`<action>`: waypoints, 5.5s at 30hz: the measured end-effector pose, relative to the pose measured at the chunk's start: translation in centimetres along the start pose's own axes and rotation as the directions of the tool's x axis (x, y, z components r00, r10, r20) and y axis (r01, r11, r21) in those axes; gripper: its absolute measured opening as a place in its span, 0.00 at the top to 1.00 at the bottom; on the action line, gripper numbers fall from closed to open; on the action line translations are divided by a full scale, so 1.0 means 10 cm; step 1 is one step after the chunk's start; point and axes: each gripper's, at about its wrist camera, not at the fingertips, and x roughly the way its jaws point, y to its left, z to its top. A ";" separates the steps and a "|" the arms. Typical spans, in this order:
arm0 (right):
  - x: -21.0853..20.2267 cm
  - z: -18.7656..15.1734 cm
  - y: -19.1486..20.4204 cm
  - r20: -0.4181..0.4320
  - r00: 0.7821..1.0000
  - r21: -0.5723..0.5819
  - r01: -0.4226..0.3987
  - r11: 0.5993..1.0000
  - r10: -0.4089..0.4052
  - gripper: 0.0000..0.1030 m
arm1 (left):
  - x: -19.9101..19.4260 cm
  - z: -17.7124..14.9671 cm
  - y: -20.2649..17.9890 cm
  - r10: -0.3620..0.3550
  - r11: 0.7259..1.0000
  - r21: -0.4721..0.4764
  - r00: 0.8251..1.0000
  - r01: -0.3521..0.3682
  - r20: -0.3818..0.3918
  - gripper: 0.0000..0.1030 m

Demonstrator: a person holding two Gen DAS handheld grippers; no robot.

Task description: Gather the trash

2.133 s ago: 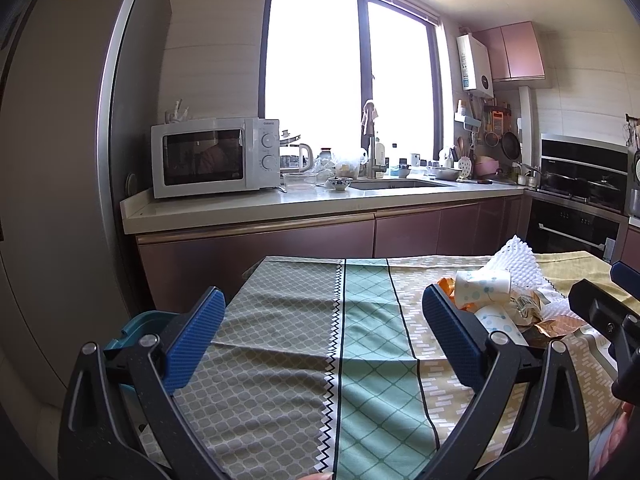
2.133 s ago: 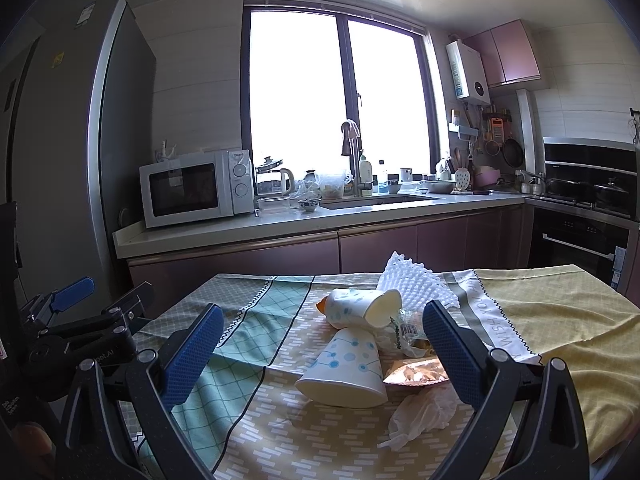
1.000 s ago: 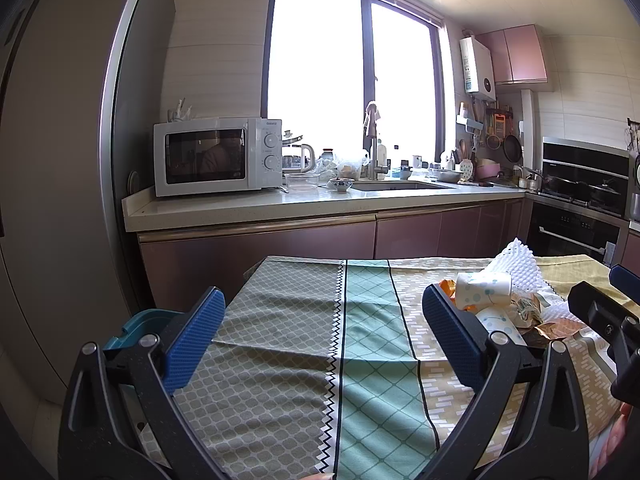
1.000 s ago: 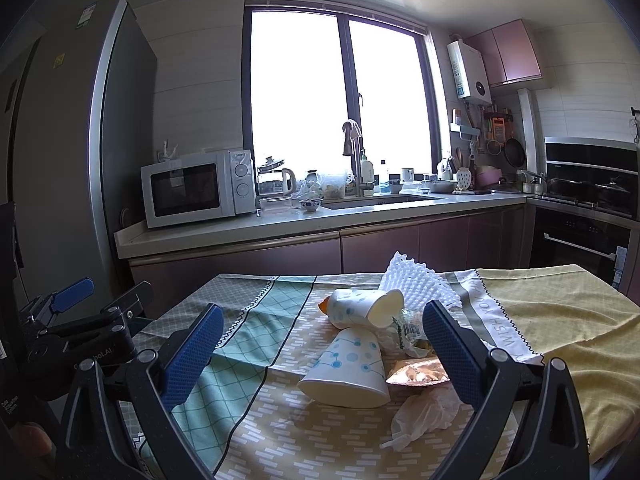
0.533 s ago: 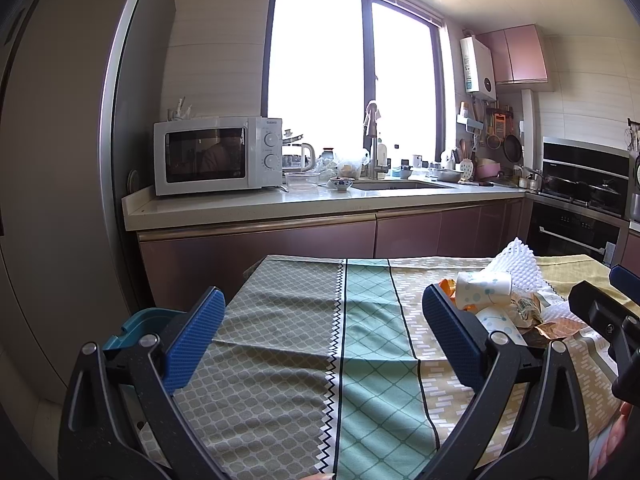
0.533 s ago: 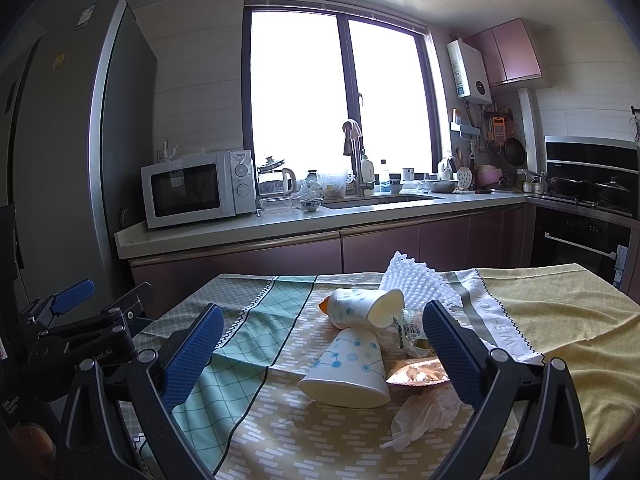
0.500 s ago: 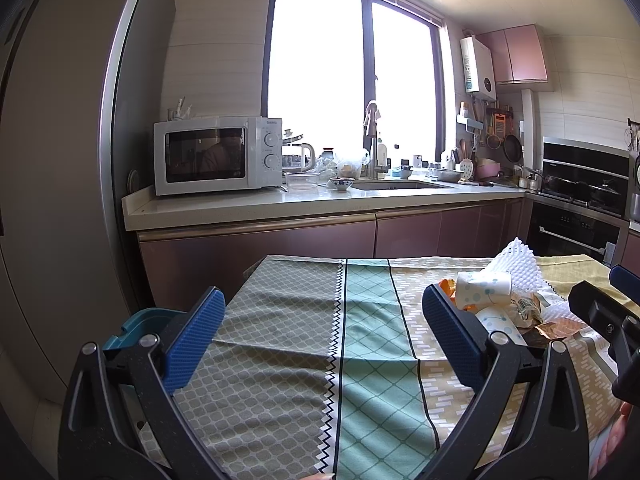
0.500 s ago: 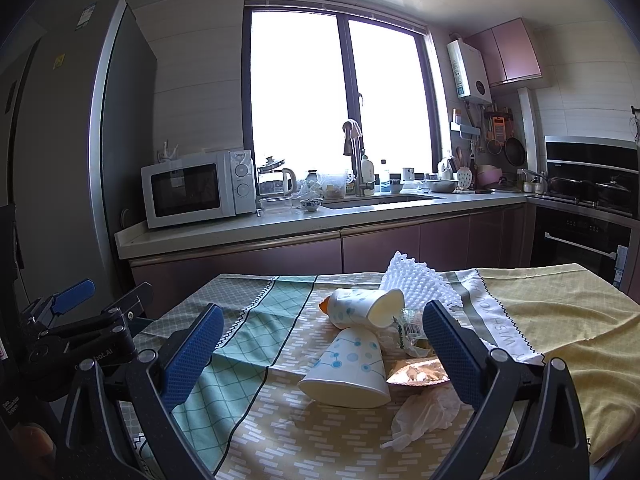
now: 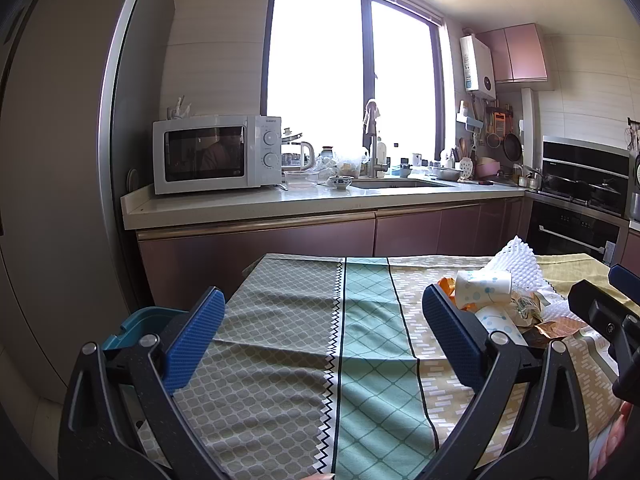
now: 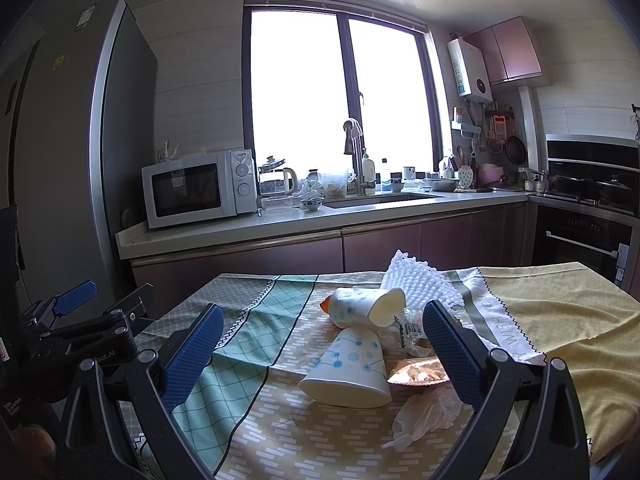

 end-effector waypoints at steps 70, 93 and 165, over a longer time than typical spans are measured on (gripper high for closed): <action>0.41 -0.37 -1.46 -0.292 0.952 0.070 0.115 0.991 -0.090 0.46 | 1.26 -0.52 -1.36 -0.391 0.857 0.093 0.757 0.507 -0.523 0.49; 0.06 0.32 -0.85 -0.116 0.984 0.047 -0.127 0.991 0.132 0.89 | 0.80 -0.18 -0.45 -0.489 0.852 -0.032 0.771 0.523 -0.407 0.96; 1.16 0.16 0.90 -0.368 0.773 0.109 -0.516 0.850 0.516 0.53 | 1.31 -0.01 1.60 -0.252 0.967 -0.060 0.910 0.246 -0.329 0.55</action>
